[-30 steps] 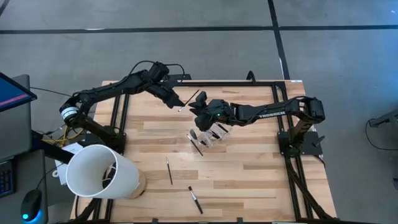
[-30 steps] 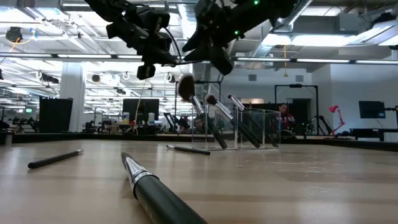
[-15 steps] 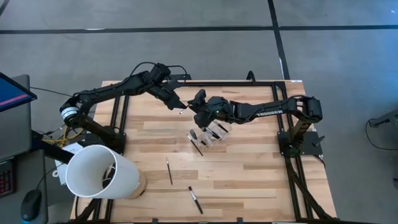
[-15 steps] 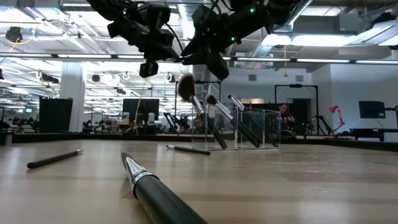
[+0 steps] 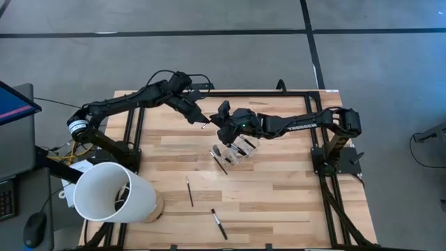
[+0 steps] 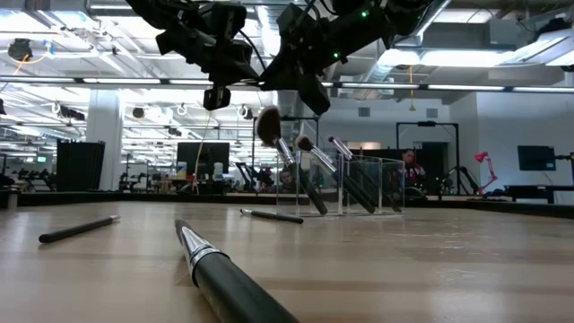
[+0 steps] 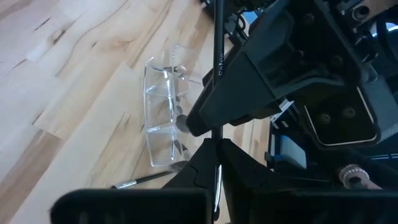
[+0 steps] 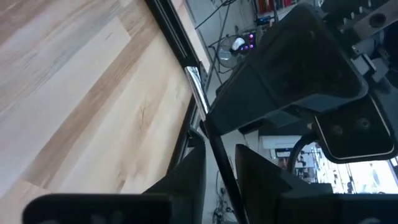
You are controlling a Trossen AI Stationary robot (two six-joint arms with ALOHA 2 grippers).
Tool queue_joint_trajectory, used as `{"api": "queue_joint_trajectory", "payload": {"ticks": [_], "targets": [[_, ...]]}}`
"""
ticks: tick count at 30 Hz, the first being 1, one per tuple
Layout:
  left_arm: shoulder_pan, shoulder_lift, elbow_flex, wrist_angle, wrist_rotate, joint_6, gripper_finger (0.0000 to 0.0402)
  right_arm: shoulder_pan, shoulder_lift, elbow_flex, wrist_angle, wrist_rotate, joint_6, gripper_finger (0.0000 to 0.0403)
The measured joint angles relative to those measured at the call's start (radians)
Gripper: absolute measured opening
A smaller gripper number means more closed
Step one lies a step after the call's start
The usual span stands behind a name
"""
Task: Put items in baskets/containers
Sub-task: Put the top black eyeshadow brush into the transparent organizer
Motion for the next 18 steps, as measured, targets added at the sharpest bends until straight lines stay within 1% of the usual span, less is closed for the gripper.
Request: {"api": "queue_joint_trajectory", "payload": {"ticks": [7, 12, 18], "targets": [[-0.006, 0.0, 0.0, 0.008, 0.022, 0.0, 0.0009, 0.0, 0.0, 0.0, -0.02, -0.006, 0.0, 0.004], [-0.007, 0.0, 0.0, 0.009, 0.023, 0.0, 0.0008, 0.0, 0.0, 0.0, -0.027, -0.011, 0.0, 0.0007], [-0.007, 0.0, 0.0, 0.013, 0.022, 0.007, 0.0006, 0.002, 0.0, 0.0, -0.035, -0.016, 0.004, 0.0004]]}}
